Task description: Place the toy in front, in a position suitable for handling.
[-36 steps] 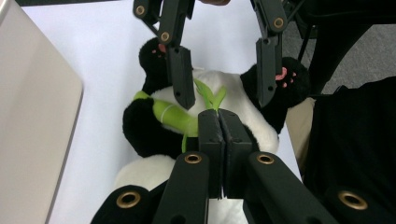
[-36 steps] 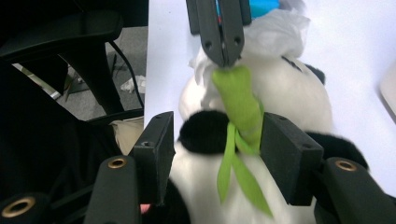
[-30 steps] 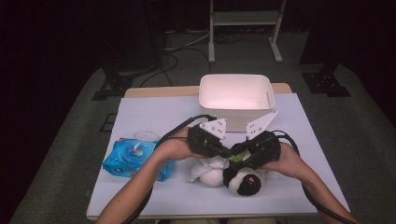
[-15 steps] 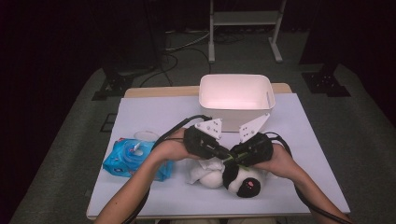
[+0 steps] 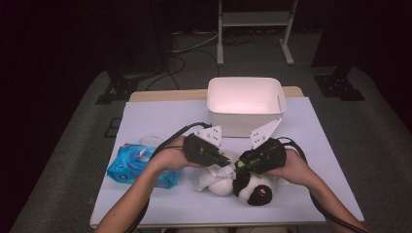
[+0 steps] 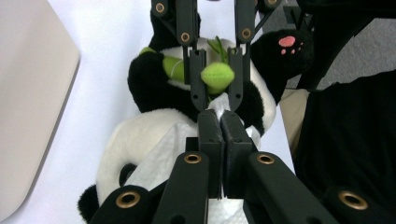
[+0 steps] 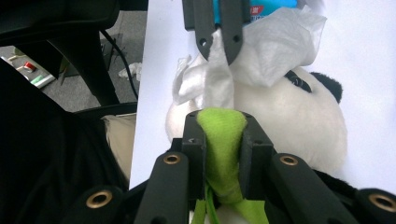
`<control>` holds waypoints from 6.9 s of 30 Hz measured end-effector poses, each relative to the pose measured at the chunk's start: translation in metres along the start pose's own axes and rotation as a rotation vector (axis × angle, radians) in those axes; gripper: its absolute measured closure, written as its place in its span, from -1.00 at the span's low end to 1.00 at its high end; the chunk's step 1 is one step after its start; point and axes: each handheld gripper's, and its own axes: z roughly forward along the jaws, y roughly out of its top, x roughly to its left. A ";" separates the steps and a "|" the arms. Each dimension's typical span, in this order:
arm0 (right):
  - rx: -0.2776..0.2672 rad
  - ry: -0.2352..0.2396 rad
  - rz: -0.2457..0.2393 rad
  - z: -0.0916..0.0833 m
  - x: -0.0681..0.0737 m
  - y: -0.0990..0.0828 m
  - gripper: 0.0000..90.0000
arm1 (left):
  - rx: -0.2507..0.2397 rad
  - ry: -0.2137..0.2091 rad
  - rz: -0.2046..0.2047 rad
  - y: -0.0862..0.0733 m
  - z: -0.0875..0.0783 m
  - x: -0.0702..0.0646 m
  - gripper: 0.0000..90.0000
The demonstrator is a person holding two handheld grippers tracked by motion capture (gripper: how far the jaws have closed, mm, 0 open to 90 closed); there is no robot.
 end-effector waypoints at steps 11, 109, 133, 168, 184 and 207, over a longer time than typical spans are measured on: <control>-0.029 -0.009 0.015 -0.012 0.001 0.000 0.21 | -0.019 -0.017 0.018 0.015 -0.007 -0.002 0.99; 0.124 -0.118 0.022 -0.030 0.020 -0.037 0.64 | 0.015 0.049 -0.100 -0.043 0.004 0.008 0.24; 0.126 -0.103 0.065 -0.036 0.009 -0.055 0.73 | 0.030 -0.008 -0.099 -0.047 0.016 -0.016 0.20; 0.080 -0.080 0.035 -0.028 0.013 -0.034 0.78 | -0.011 0.057 -0.105 -0.057 0.017 -0.017 0.01; 0.065 -0.081 0.080 -0.046 0.019 -0.061 0.79 | -0.010 0.060 -0.117 -0.057 0.018 -0.016 -0.07; 0.026 -0.073 0.114 -0.051 0.020 -0.072 0.79 | -0.019 0.095 -0.132 -0.060 0.018 -0.015 -0.18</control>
